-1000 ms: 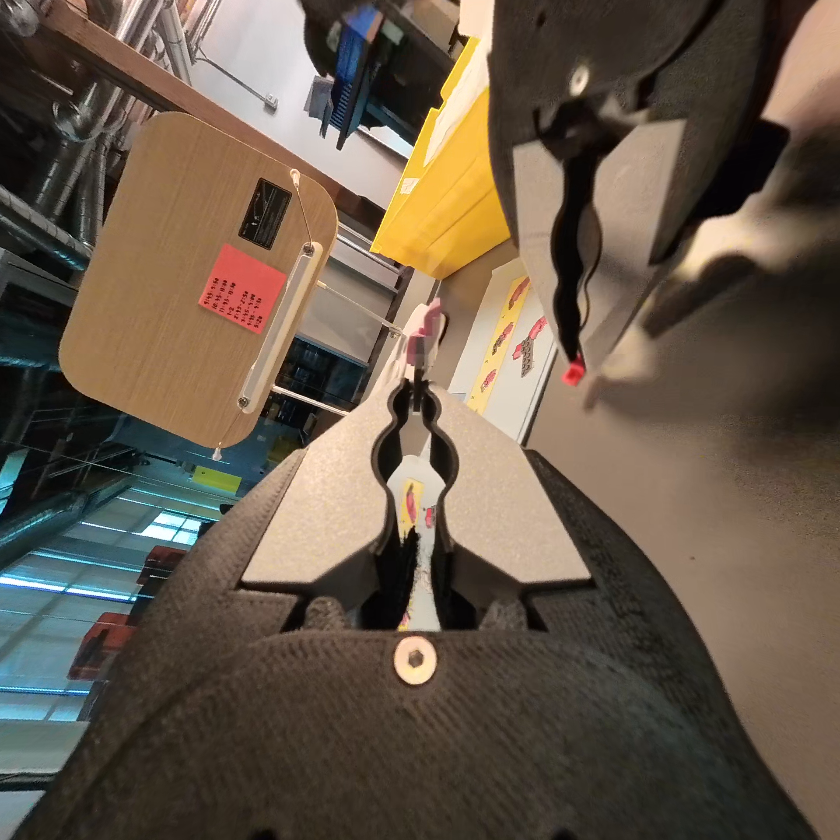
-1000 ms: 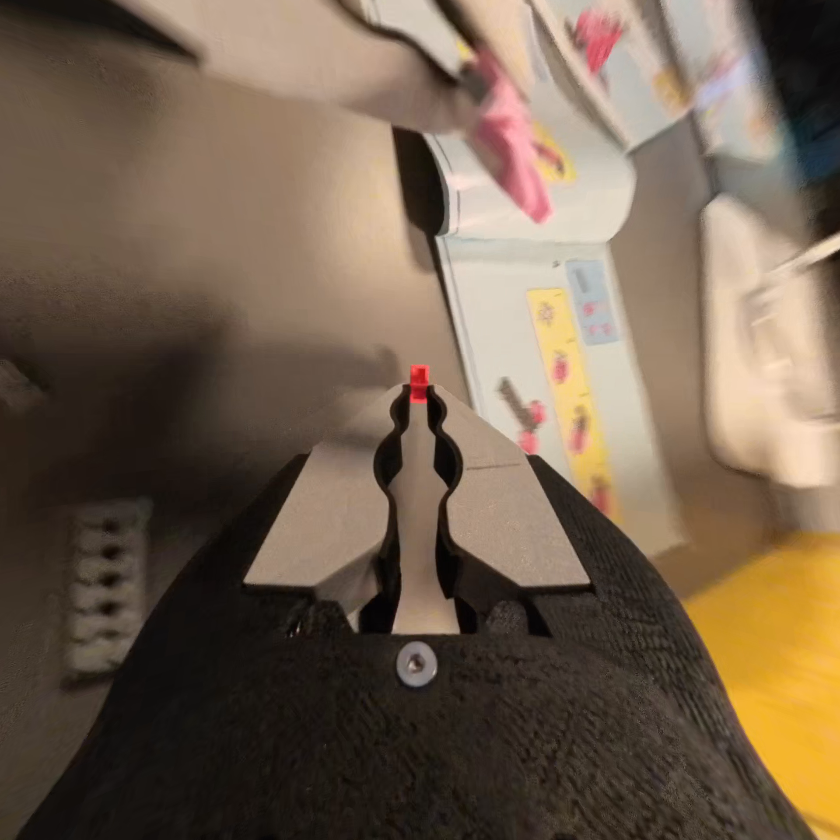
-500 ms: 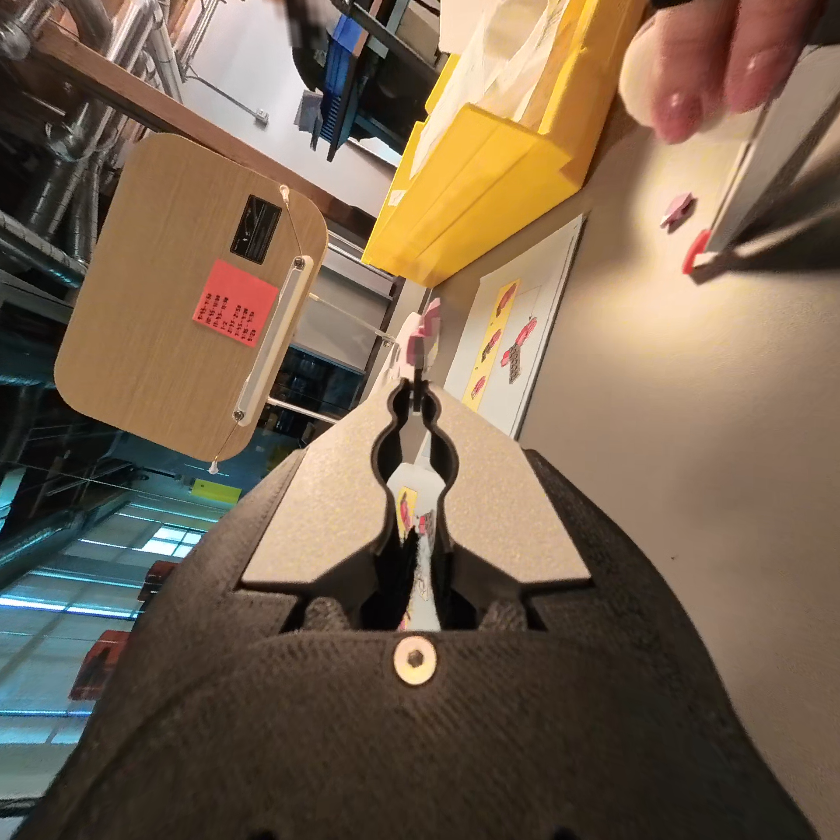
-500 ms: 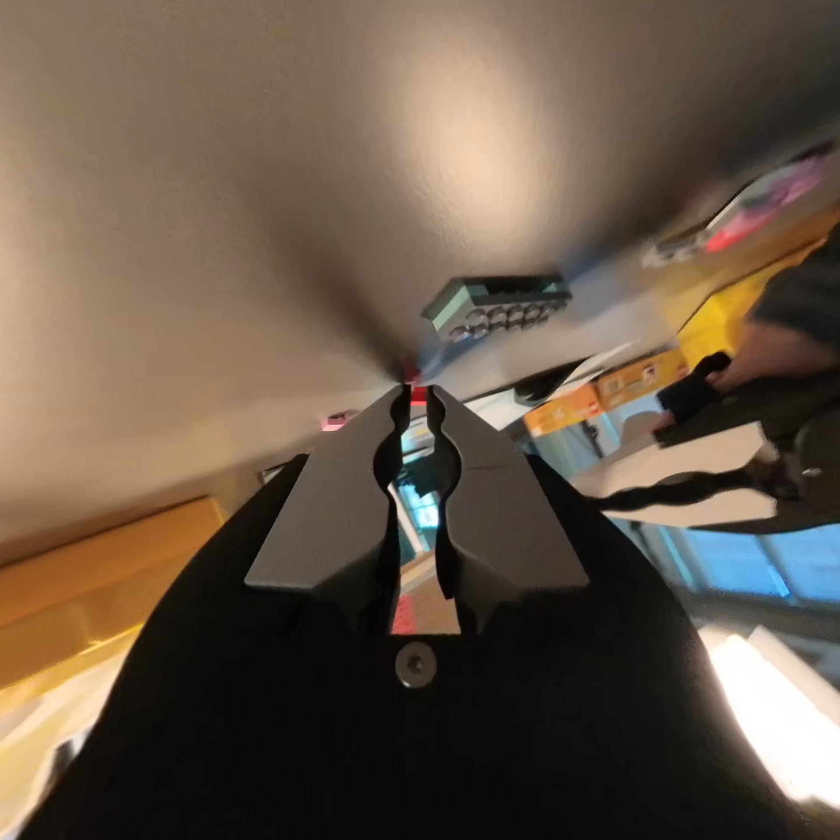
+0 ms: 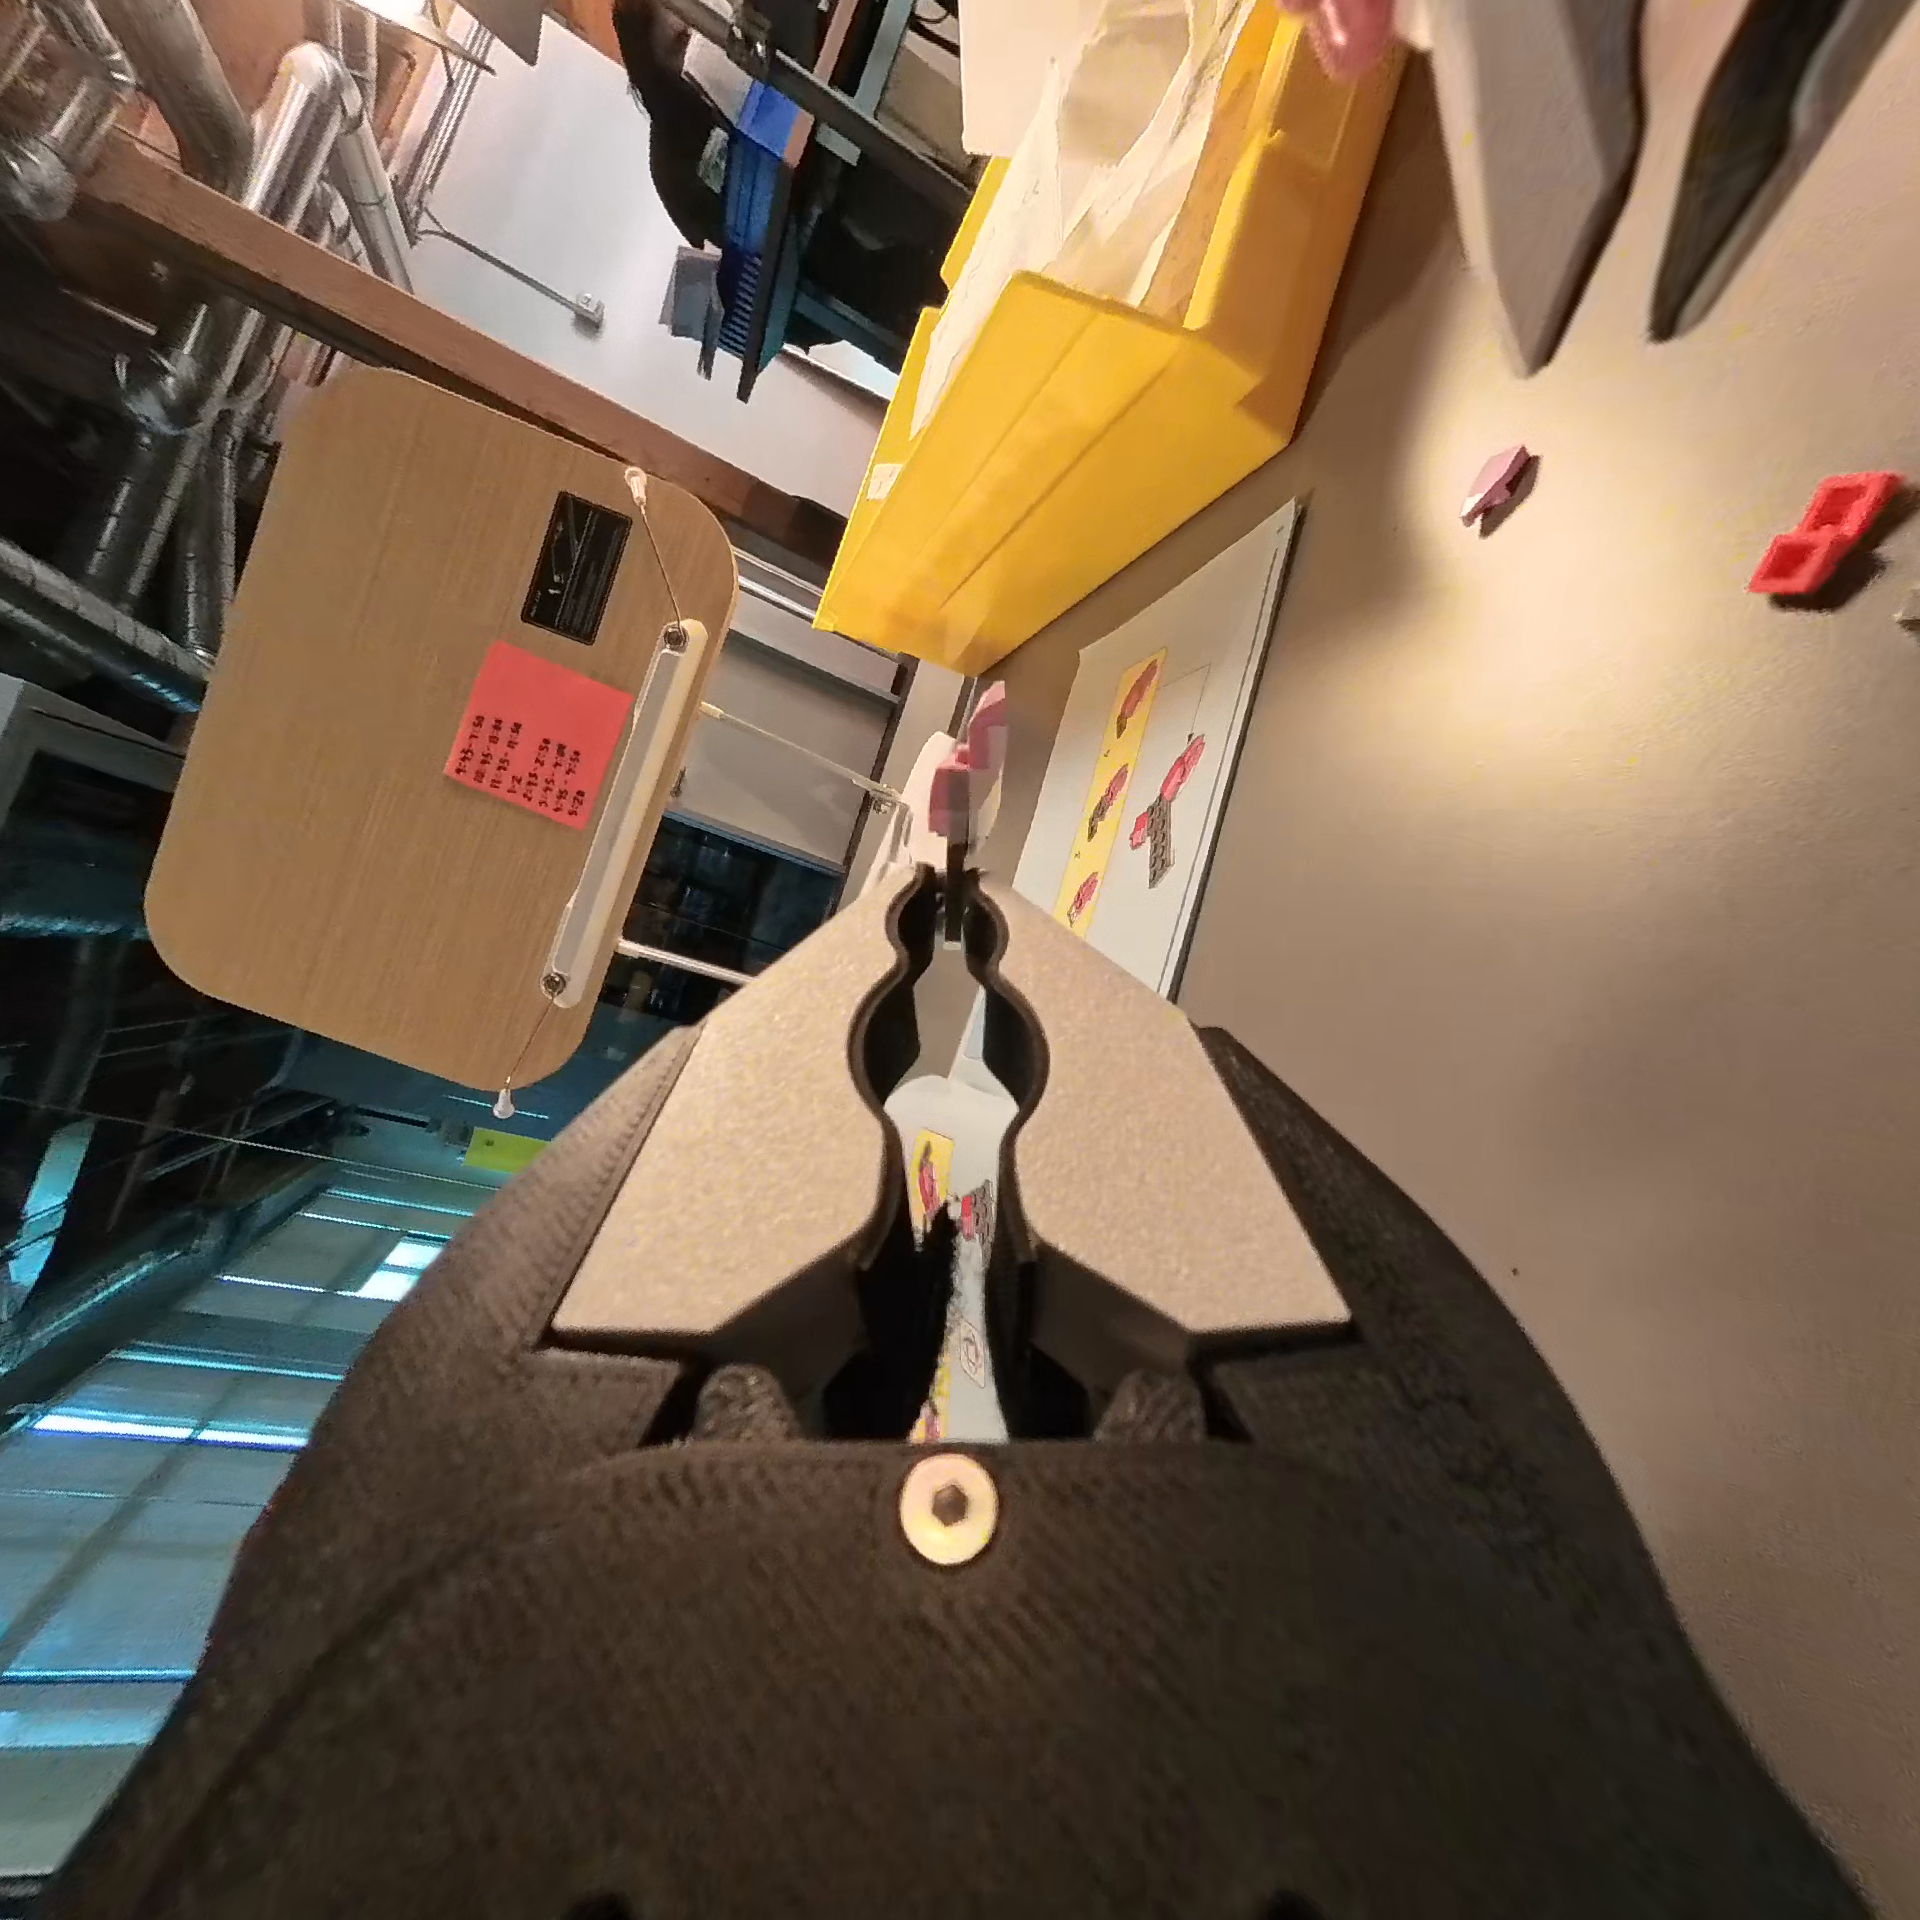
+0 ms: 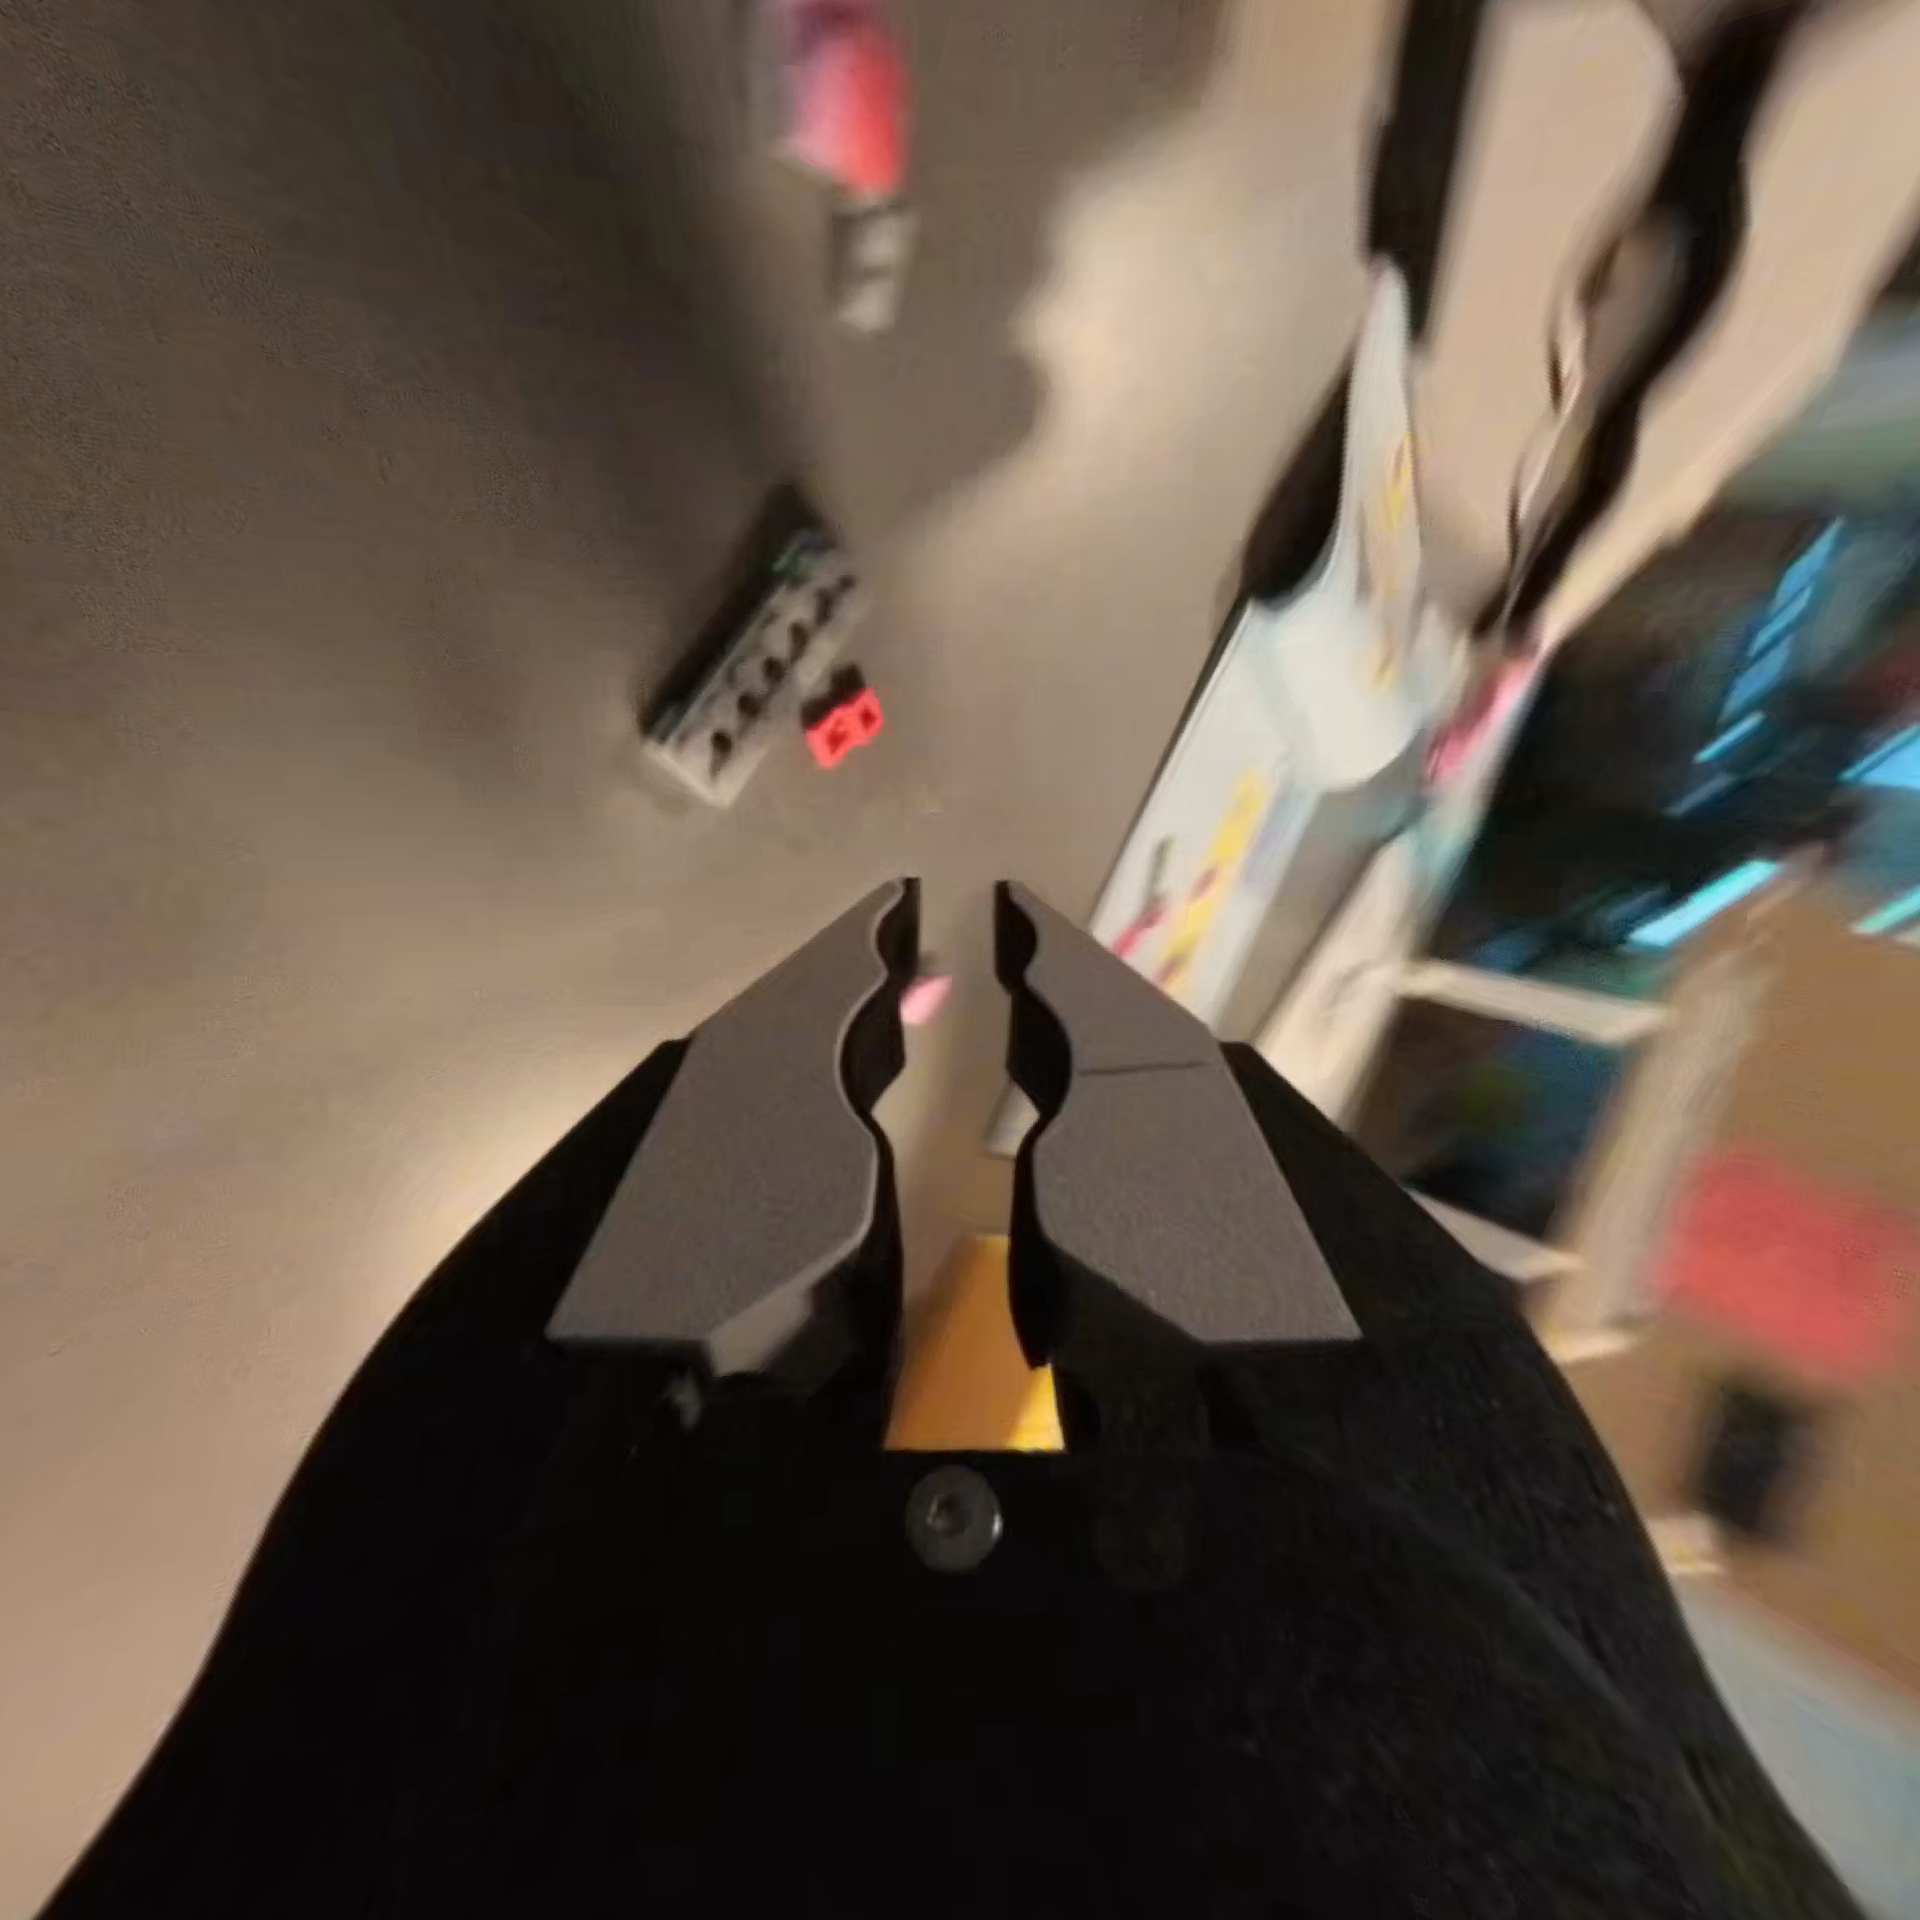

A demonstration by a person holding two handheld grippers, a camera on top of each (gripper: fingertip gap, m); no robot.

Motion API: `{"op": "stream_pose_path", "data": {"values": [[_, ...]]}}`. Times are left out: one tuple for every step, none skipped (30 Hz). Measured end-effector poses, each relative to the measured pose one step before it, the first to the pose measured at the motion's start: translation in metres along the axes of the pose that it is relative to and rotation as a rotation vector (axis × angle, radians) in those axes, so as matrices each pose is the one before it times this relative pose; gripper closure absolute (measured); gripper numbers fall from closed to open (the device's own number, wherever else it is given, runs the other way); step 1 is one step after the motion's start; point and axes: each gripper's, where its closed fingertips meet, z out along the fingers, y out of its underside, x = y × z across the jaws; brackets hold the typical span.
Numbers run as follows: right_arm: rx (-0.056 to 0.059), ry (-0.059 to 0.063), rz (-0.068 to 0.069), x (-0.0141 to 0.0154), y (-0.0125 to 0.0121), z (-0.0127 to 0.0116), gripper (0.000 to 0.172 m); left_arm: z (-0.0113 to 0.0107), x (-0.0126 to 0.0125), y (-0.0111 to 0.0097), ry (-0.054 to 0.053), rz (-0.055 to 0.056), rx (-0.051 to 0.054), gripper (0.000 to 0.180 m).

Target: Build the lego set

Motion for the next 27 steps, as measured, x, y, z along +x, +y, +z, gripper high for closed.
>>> {"op": "stream_pose_path", "data": {"values": [[0.0148, -0.0396, 0.2455, -0.00053, 0.00197, -0.00006, 0.166, -0.00007, 0.00032, -0.00054, 0.0002, 0.0020, 0.0014, 0.177], [0.0172, -0.0478, 0.2435, -0.00175, -0.00048, 0.00158, 0.166, 0.00002, 0.00042, -0.00050, 0.0016, 0.0012, 0.0014, 0.177], [0.0230, -0.0673, 0.2119, -0.00567, -0.00092, 0.00270, 0.164, 0.00009, 0.00066, -0.00030, 0.0027, 0.0004, 0.0009, 0.177], [0.0395, -0.0692, 0.1708, -0.00770, -0.00289, 0.00197, 0.162, 0.00009, 0.00070, -0.00023, 0.0025, 0.0007, 0.0007, 0.177], [0.0428, -0.0234, 0.1307, -0.00227, -0.00229, 0.00208, 0.162, 0.00004, 0.00072, -0.00025, 0.0025, 0.0018, 0.0012, 0.177], [0.0282, -0.0078, 0.0885, -0.00036, 0.00000, 0.00221, 0.162, 0.00018, 0.00083, 0.00003, 0.0033, 0.0021, 0.0001, 0.177], [0.0111, -0.0034, 0.0592, 0.00027, 0.00205, 0.00247, 0.161, 0.00020, 0.00079, 0.00010, 0.0033, 0.0013, -0.0008, 0.177], [0.0041, 0.0051, 0.0412, 0.00158, 0.00273, 0.00244, 0.159, 0.00014, 0.00059, -0.00004, 0.0022, 0.0008, -0.0001, 0.177], [0.0039, -0.0080, 0.0280, -0.00067, 0.00208, 0.00239, 0.159, 0.00011, 0.00048, -0.00023, 0.0018, 0.0005, 0.0010, 0.177], [0.0048, -0.0100, 0.0255, -0.00068, 0.00125, 0.00194, 0.159, -0.00003, 0.00039, -0.00023, 0.0016, 0.0003, 0.0007, 0.177], [0.0074, -0.0108, 0.0227, -0.00084, 0.00072, 0.00194, 0.158, 0.00002, 0.00034, 0.00002, 0.0011, 0.0005, -0.0002, 0.177], [0.0084, -0.0171, 0.0227, -0.00130, 0.00022, 0.00165, 0.157, 0.00009, 0.00029, 0.00001, 0.0013, 0.0002, -0.0005, 0.177], [0.0012, -0.0094, 0.0205, -0.00077, 0.00077, 0.00200, 0.156, 0.00019, 0.00028, 0.00009, 0.0014, -0.0004, -0.0004, 0.177], [0.0069, 0.0001, 0.0090, 0.00029, -0.00089, 0.00112, 0.157, 0.00000, 0.00029, 0.00007, 0.0013, -0.0002, -0.0002, 0.177], [0.0006, 0.0066, -0.0049, 0.00071, -0.00026, 0.00064, 0.159, 0.00010, 0.00021, 0.00007, 0.0010, 0.0001, -0.0002, 0.177], [-0.0051, 0.0126, -0.0170, 0.00071, 0.00023, 0.00039, 0.163, 0.00008, 0.00022, 0.00020, 0.0013, -0.0001, -0.0005, 0.177], [-0.0070, 0.0152, -0.0287, 0.00104, 0.00047, 0.00013, 0.167, 0.00011, 0.00039, 0.00012, 0.0015, -0.0003, -0.0003, 0.177], [-0.0107, 0.0126, -0.0386, 0.00027, 0.00044, -0.00033, 0.167, 0.00010, 0.00040, 0.00005, 0.0015, 0.0002, -0.0004, 0.177], [-0.0114, 0.0223, -0.0531, 0.00108, 0.00034, -0.00065, 0.167, 0.00001, 0.00014, -0.00002, 0.0005, 0.0009, -0.0002, 0.177], [-0.0194, 0.0427, -0.0813, 0.00290, 0.00074, -0.00050, 0.167, 0.00004, 0.00003, -0.00001, -0.0001, 0.0007, 0.0004, 0.177], [-0.0239, 0.0596, -0.1193, 0.00457, 0.00093, -0.00186, 0.167, -0.00008, 0.00006, -0.00012, -0.0001, -0.0003, 0.0002, 0.177], [-0.0340, 0.0742, -0.1645, 0.00585, 0.00199, -0.00239, 0.167, 0.00001, 0.00005, 0.00006, 0.0004, -0.0005, 0.0002, 0.177], [-0.0566, 0.1015, -0.2179, 0.00792, 0.00425, -0.00261, 0.168, 0.00017, 0.00008, 0.00005, 0.0006, -0.0002, -0.0004, 0.177], [-0.0733, 0.1068, -0.2733, 0.00710, 0.00668, -0.00193, 0.168, 0.00002, 0.00030, 0.00003, 0.0006, 0.0001, -0.0002, 0.177], [-0.0721, 0.0942, -0.3046, 0.00307, 0.00645, -0.00110, 0.168, 0.00014, 0.00032, -0.00002, 0.0011, 0.0005, 0.0001, 0.177], [-0.0550, 0.0771, -0.2943, -0.00080, 0.00352, -0.00037, 0.167, 0.00006, 0.00042, -0.00022, 0.0012, 0.0008, 0.0003, 0.177], [-0.0166, 0.0500, -0.2481, -0.00498, -0.00215, -0.00015, 0.168, 0.00005, 0.00033, -0.00012, 0.0007, 0.0024, -0.0001, 0.177]]}}
